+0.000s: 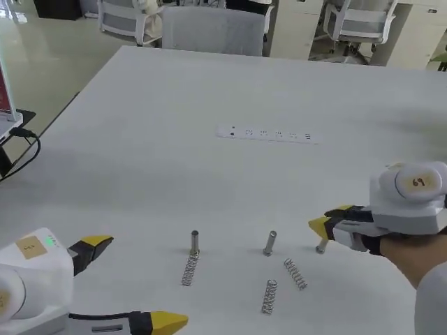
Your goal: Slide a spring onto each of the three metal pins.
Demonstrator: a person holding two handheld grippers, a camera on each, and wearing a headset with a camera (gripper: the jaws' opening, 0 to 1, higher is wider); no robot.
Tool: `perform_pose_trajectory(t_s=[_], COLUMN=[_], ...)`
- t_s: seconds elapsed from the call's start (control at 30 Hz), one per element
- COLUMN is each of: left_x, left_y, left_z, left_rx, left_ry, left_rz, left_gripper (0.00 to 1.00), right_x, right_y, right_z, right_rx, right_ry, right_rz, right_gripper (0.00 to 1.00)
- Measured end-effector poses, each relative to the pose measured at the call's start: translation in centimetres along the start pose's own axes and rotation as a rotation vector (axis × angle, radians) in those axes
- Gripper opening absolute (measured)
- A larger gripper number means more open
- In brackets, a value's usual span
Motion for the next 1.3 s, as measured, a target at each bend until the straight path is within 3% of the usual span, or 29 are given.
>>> perform_pose_trajectory(t_s=[0.27,0.63,0.87,1.3], left_x=[0.2,0.4,0.4,0.1], left_y=[0.1,0.1,0.2,0.2], left_z=[-0.1,-0.3,-0.4,-0.5], left_rx=[-0.012,-0.013,-0.014,-0.005], left_ry=[0.018,0.029,0.031,0.022], left_rz=[-0.017,-0.023,-0.026,-0.033], left_gripper=[0.98,0.98,0.98,0.97], right_x=[-1.2,-4.5,-6.6,-7.5], right_y=[-2.3,-4.5,-4.8,-4.0], right_z=[-0.3,1.0,2.8,4.9], right_rx=[0.033,0.063,0.07,0.049], right_ry=[-0.003,-0.093,-0.174,-0.216], right_rz=[-0.026,-0.077,-0.098,-0.081], right_gripper=[0.2,0.21,0.2,0.17])
Point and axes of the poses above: the centre of the closed fingertips' face, and the gripper's own axes: z roughly forward along the fingers, y roughly to its right, x roughly out of its top, the point moved 6 cm from there along -z, roughly backward along the fingers, and after that the axes turned 11 degrees about -y, right-handed, at the moved point
